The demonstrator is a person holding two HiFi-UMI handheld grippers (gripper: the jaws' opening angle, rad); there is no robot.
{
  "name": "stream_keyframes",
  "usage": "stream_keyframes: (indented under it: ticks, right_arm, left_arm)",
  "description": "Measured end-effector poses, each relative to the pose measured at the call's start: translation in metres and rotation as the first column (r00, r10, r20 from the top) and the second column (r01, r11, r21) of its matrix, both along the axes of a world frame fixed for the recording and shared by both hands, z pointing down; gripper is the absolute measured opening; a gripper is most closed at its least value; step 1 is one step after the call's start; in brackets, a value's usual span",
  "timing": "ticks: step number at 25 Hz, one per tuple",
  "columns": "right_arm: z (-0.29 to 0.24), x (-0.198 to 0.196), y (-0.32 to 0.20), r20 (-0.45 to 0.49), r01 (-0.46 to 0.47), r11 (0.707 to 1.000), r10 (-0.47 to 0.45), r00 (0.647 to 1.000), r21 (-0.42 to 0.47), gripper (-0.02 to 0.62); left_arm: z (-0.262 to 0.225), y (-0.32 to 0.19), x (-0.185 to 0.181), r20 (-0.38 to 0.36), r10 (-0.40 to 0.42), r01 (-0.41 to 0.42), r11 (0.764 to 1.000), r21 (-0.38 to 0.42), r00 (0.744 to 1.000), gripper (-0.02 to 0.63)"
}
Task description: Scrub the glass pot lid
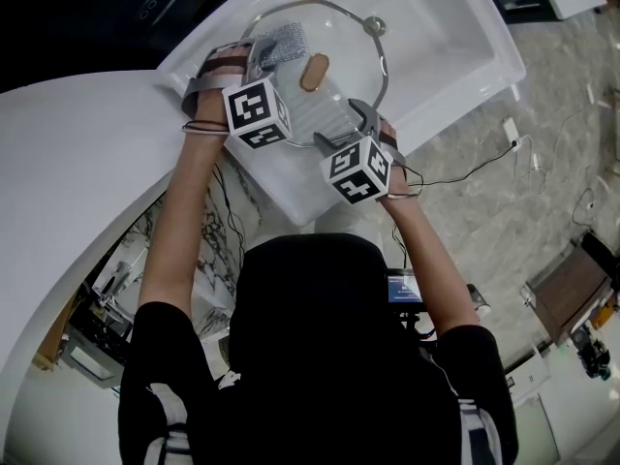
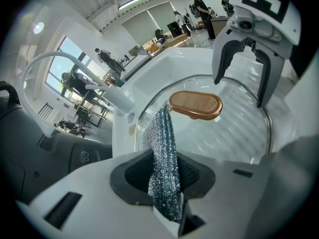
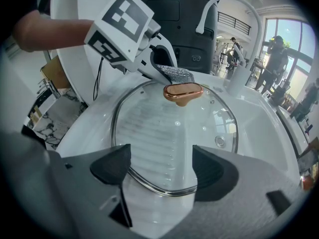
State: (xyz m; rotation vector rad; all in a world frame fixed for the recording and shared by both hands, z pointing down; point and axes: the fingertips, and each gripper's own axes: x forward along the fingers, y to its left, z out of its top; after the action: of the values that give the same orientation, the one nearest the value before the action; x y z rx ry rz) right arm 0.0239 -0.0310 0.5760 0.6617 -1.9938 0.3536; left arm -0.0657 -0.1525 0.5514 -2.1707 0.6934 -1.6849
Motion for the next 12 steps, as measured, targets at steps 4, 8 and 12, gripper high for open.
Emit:
stream_keyframes:
  ticks: [4,8,12]
  right_arm:
    - [-0.001,0.000,0.000,-0.002,-0.001,1.000,0.001,1.000,-0.001,0.376]
    - [0.000,0.000,0.000,-0.004,-0.001,1.000,0.001,1.000,-0.002,0.376]
    - [-0.001,-0.001,0.000,-0.004,-0.002,1.000,0.002,1.000,-0.003,0.376]
  left_arm:
    - [0.000,-0.004,0.001,0.009,0.015,-0.015,1.000,-0.004,1.000,0.089]
    - [0.001,-0.008,0.001,0.007,0.026,-0.026,1.000,-0.016,1.000,0.087]
    - [0.002,-0.011,0.002,0.011,0.031,-0.031,0.999,-0.023,0.999,0.088]
